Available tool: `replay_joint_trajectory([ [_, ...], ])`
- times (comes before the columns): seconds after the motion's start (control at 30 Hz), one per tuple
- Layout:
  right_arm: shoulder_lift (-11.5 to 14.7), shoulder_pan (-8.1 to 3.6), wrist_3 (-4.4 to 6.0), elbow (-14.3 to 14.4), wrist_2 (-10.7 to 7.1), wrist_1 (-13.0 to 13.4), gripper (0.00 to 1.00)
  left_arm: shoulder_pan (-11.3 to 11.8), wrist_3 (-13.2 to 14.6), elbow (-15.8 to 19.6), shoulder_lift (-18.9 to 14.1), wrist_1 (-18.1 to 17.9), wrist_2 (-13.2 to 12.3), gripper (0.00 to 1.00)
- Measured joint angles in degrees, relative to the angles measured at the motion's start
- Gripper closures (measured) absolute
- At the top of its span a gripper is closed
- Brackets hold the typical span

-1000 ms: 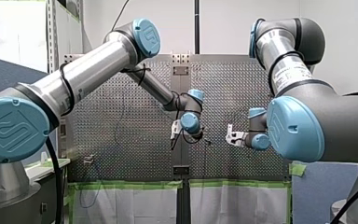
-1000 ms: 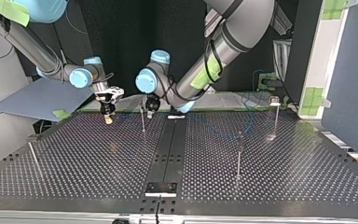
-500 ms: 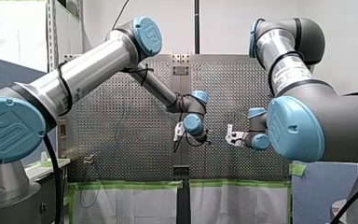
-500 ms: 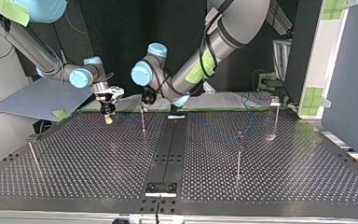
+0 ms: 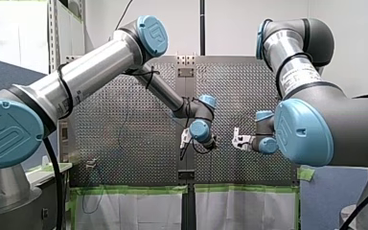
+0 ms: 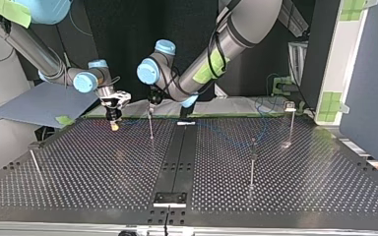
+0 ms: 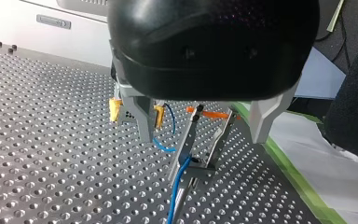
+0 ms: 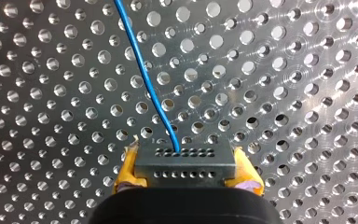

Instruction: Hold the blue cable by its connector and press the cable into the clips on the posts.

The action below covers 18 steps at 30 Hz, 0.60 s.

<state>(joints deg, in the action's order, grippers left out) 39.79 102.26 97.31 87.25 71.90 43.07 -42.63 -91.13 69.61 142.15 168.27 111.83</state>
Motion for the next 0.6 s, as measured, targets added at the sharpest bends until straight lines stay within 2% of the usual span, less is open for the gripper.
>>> replay_joint_trajectory([
  [0.6,0.0,0.0,0.0,0.0,0.0,-0.08,1.0,-0.85,-1.76,1.52,0.08,-1.79,-0.26,0.01],
])
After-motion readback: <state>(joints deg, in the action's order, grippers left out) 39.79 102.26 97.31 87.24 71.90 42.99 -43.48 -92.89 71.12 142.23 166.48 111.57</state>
